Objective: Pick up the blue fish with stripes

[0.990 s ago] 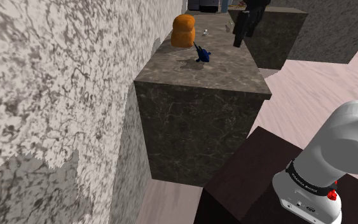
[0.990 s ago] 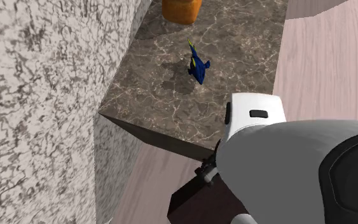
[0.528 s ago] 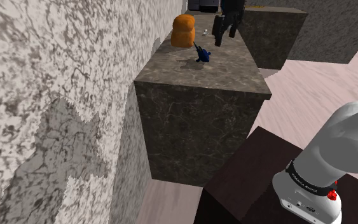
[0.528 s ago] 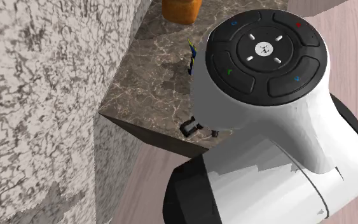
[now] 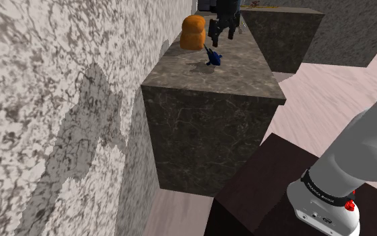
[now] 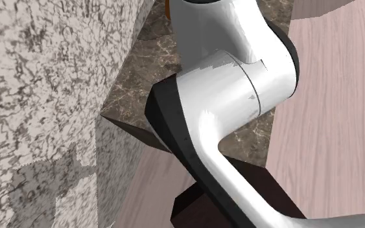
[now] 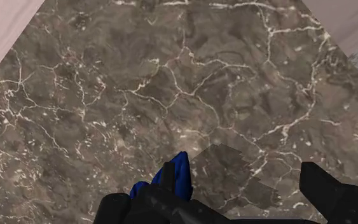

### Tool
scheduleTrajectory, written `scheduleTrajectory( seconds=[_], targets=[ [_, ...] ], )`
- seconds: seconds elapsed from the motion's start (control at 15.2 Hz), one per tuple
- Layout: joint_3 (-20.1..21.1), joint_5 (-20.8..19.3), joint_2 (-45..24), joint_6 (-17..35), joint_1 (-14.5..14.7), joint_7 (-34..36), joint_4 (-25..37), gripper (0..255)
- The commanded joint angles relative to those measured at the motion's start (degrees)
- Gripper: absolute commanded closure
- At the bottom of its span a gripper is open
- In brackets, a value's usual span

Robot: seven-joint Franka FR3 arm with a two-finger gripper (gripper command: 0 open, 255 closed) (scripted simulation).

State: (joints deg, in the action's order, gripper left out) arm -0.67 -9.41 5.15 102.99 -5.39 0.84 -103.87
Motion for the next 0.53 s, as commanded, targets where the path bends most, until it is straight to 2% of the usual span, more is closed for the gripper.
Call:
scheduleTrajectory(
  seconds=[0.0,0.46],
  targets=[
    [-0.6,-0.2,-4.9,0.2,-0.6,0.3,4.5,0],
    [-2.3,0.1,-22.0,-2.8,-2.4,1.4,23.6,0]
  ],
)
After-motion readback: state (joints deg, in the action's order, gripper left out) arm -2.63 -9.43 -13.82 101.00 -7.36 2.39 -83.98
